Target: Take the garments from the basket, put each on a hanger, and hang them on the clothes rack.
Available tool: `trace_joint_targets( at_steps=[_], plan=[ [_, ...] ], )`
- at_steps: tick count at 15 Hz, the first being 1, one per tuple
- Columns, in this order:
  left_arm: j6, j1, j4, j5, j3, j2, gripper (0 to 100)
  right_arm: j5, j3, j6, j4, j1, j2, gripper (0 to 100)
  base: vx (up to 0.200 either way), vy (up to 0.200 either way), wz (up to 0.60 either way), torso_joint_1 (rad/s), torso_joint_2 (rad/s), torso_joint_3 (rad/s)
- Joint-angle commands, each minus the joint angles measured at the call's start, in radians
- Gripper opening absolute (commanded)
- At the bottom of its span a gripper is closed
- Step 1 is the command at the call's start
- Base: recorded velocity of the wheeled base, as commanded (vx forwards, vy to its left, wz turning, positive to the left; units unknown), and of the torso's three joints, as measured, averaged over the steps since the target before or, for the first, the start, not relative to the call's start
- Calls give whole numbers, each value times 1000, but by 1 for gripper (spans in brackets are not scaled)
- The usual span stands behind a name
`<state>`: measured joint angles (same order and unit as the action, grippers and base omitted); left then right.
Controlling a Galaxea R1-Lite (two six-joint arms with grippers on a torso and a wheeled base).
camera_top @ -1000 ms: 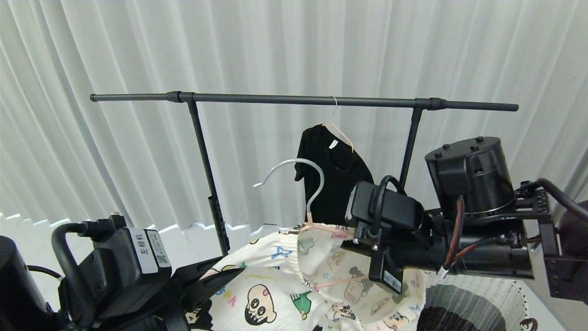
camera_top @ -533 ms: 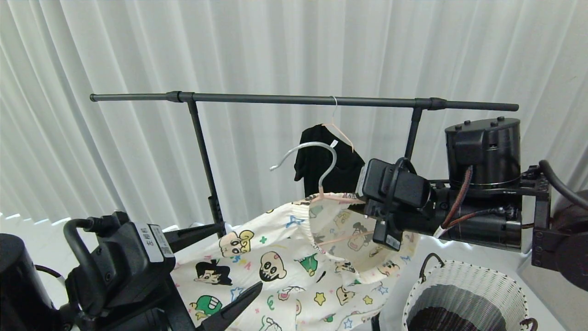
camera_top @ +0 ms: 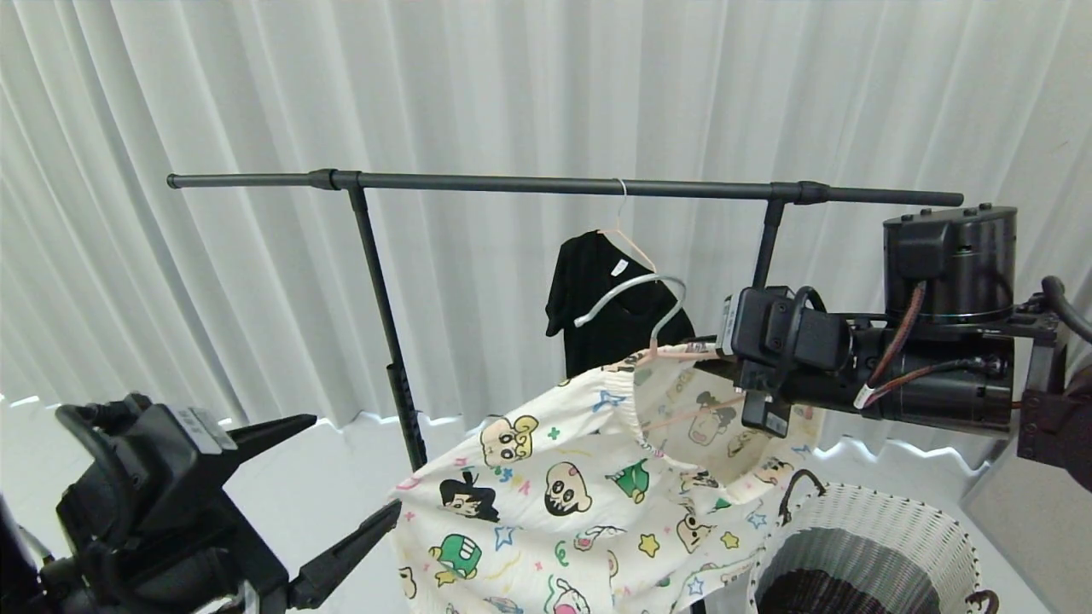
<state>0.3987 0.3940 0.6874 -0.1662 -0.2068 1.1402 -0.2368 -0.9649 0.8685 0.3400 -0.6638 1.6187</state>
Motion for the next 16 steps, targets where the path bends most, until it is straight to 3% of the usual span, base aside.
trace_joint_targets(
  at_steps=[1, 4, 8, 12, 13, 16],
  plan=[
    [8, -27, -2, -41, 76, -69, 100, -1, 2, -3, 1, 15, -13, 0, 0, 0, 0, 0, 0, 0],
    [5, -27, -2, -42, 115, -25, 100, -4, 2, -5, 1, 10, -34, 0, 0, 0, 0, 0, 0, 0],
    [-1, -27, -2, -41, 75, 128, 100, 1, -3, -39, 1, -34, -63, 0, 0, 0, 0, 0, 0, 0],
    [-15, -29, -2, -44, 64, 159, 100, 2, -3, -40, 1, -59, -63, 0, 0, 0, 0, 0, 0, 0],
    [-23, -29, -2, -42, 64, 159, 0, 2, -2, -40, 1, -60, -63, 0, 0, 0, 0, 0, 0, 0],
    [-66, -44, -2, -36, 67, 168, 0, 4, -2, -42, 2, -59, -65, 0, 0, 0, 0, 0, 0, 0]
  ],
)
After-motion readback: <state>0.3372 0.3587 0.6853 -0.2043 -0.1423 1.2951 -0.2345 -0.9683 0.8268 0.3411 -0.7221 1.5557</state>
